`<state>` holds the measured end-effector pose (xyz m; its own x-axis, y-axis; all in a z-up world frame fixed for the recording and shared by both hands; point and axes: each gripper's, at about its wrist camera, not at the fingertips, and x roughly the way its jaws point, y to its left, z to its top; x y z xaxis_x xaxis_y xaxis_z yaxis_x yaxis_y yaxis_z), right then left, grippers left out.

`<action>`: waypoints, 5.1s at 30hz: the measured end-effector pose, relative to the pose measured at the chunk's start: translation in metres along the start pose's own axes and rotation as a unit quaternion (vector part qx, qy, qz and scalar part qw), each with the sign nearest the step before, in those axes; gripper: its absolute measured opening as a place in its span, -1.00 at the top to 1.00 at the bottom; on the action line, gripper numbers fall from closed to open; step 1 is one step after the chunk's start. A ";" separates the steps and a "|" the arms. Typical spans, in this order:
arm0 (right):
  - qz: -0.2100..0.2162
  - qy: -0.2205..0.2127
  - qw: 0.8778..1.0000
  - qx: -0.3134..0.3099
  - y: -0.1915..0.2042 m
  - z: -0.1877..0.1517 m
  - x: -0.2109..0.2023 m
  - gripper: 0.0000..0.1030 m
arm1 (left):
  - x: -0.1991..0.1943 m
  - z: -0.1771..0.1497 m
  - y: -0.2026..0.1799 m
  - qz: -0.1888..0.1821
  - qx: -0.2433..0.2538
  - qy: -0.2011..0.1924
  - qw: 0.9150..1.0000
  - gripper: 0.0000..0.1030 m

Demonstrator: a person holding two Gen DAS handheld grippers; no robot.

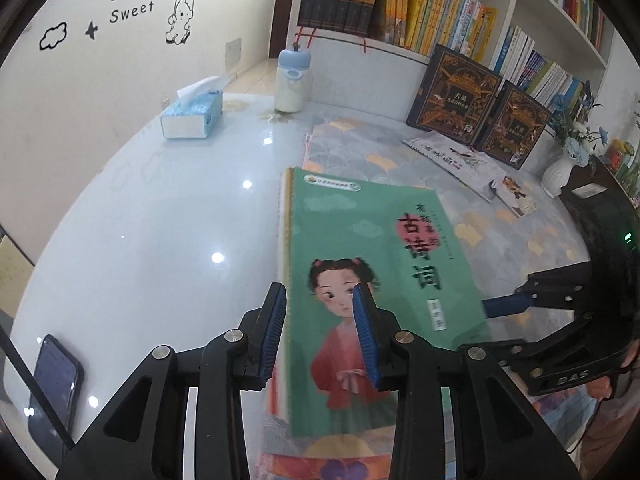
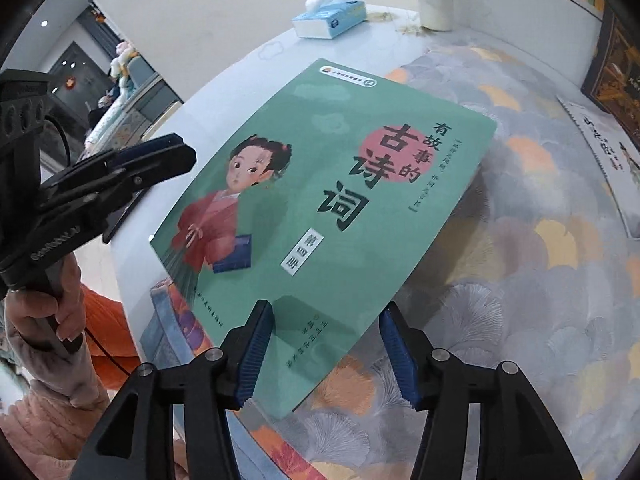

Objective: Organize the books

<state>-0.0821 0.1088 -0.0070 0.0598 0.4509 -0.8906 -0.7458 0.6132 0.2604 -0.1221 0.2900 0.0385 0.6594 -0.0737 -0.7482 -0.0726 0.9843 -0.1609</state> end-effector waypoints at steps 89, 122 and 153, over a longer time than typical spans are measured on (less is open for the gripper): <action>0.023 -0.090 0.957 0.275 -0.215 -0.208 -0.108 -0.35 | 0.108 -0.067 -0.245 -0.156 0.065 0.137 0.976 0.13; 0.045 -0.156 0.943 0.291 -0.236 -0.226 -0.097 0.68 | 0.111 -0.070 -0.239 -0.130 0.050 0.123 0.983 0.41; 0.013 -0.215 0.961 0.173 -0.132 -0.168 -0.167 0.68 | 0.016 -0.002 -0.209 -0.128 0.109 0.028 0.985 0.41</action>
<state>-0.1055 -0.1565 0.0448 0.3677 0.6504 -0.6646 -0.4901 0.7429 0.4559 -0.0980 0.0825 0.0593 0.5927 -0.3268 -0.7361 0.2574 0.9429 -0.2114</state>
